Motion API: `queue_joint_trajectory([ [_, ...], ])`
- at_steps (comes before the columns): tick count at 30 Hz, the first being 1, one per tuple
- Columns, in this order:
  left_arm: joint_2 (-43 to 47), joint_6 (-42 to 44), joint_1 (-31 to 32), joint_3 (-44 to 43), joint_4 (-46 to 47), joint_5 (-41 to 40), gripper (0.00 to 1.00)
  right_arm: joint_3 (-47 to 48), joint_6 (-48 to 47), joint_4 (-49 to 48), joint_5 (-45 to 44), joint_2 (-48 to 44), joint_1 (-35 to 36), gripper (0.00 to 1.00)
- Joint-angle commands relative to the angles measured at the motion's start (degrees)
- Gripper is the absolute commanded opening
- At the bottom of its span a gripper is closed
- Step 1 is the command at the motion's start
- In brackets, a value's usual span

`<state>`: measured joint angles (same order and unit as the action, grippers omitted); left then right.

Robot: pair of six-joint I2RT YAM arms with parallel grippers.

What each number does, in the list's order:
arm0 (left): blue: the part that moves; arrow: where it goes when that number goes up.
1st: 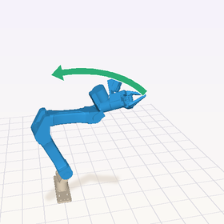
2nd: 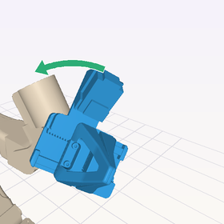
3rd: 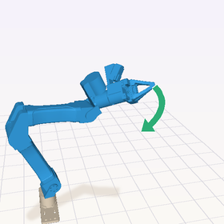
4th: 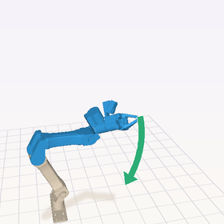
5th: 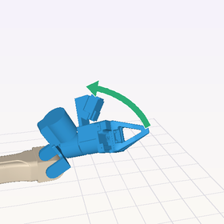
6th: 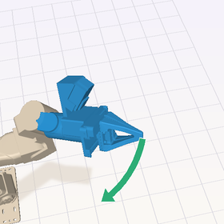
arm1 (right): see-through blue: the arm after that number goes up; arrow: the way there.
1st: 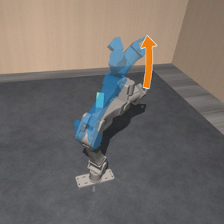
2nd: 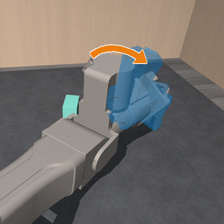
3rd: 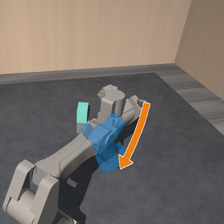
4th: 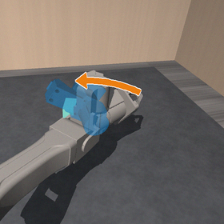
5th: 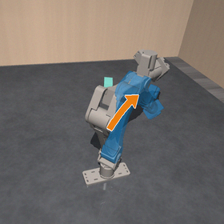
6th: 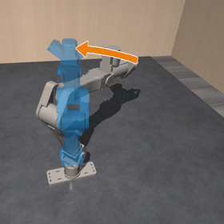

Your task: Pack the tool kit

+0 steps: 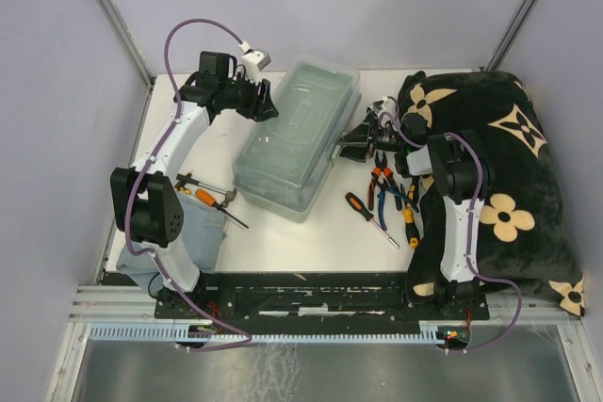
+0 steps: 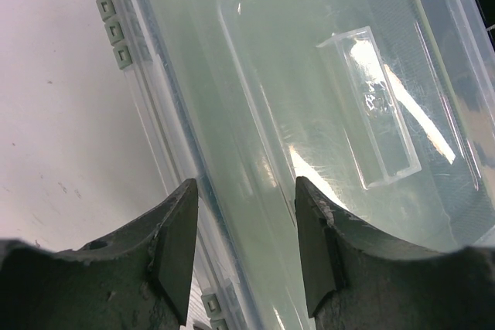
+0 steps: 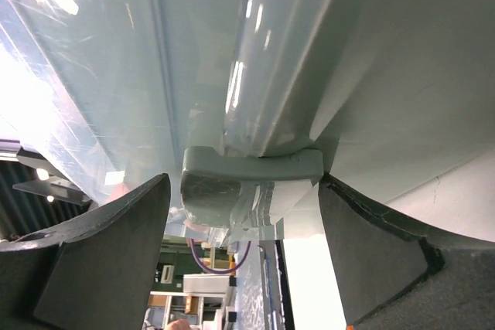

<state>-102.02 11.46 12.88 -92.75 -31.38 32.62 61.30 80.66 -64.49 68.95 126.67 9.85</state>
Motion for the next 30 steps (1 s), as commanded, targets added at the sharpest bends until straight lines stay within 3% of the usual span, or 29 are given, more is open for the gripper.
queue_joint_trajectory([
  [1, -5.65, 5.24, 3.57, 3.65, -11.77, 2.10, 0.30, 1.94, 7.27, -17.60, -6.14, 0.58, 3.91, 0.84],
  [7, -5.74, 5.41, 3.82, 3.54, -12.08, 2.46, 0.30, 2.05, 3.14, -10.77, -6.80, -0.96, 4.01, 0.86],
  [11, -5.82, 5.57, 4.00, 3.47, -12.22, 2.45, 0.29, 1.55, -4.05, -0.65, -7.55, -3.16, 4.17, 0.86],
  [16, -5.91, 5.56, 4.21, 3.43, -12.36, 2.36, 0.29, 1.92, -9.58, 7.86, -7.91, -4.73, 4.56, 0.77],
  [19, -5.91, 5.73, 4.24, 3.46, -12.48, 2.36, 0.28, 1.95, -8.03, 5.77, -7.74, -4.62, 4.68, 0.68],
  [23, -6.13, 5.69, 4.41, 3.46, -12.63, 2.23, 0.28, 2.19, 0.05, -4.92, -7.58, -2.75, 4.73, 0.62],
  [27, -6.10, 5.75, 4.44, 3.56, -12.64, 2.27, 0.27, 2.29, 3.94, -10.18, -7.95, -1.16, 4.69, 0.77],
  [30, -6.09, 5.76, 4.52, 3.79, -12.72, 2.27, 0.27, 2.37, 3.81, -9.84, -8.01, -1.07, 4.66, 0.75],
])
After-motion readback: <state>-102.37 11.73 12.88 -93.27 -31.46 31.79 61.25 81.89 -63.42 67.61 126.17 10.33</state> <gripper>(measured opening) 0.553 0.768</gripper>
